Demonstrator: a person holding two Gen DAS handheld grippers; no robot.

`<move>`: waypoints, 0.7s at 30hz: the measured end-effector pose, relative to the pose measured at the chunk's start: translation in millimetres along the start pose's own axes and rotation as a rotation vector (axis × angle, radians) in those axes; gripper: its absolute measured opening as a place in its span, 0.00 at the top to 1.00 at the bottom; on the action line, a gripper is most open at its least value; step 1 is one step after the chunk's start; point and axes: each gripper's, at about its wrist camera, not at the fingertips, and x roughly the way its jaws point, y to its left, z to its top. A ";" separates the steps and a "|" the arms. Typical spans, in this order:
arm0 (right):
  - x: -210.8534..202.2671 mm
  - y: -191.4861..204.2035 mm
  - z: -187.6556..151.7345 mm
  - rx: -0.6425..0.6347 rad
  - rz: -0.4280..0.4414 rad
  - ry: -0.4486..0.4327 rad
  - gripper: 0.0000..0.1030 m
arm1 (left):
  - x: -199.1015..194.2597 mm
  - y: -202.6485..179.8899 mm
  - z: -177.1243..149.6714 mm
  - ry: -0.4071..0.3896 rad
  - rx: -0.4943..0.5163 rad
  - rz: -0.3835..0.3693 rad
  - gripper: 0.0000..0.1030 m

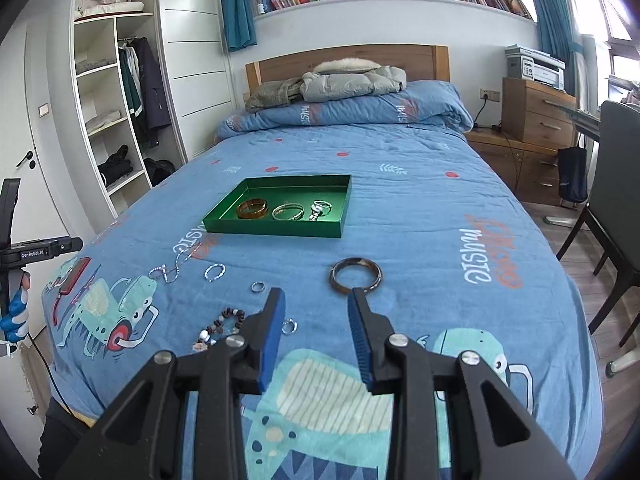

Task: Organize jewelry
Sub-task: 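Move both tools back toward the beaded bracelet and a silver ring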

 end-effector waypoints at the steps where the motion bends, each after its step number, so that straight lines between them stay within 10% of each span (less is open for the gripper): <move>1: -5.9 -0.2 -4.2 0.000 0.001 -0.004 0.70 | -1.1 -4.6 -3.8 0.005 -0.007 -0.015 0.45; 21: -26.7 -14.8 -47.2 0.042 -0.024 0.029 0.70 | 35.3 -88.8 -54.6 0.065 0.068 -0.124 0.29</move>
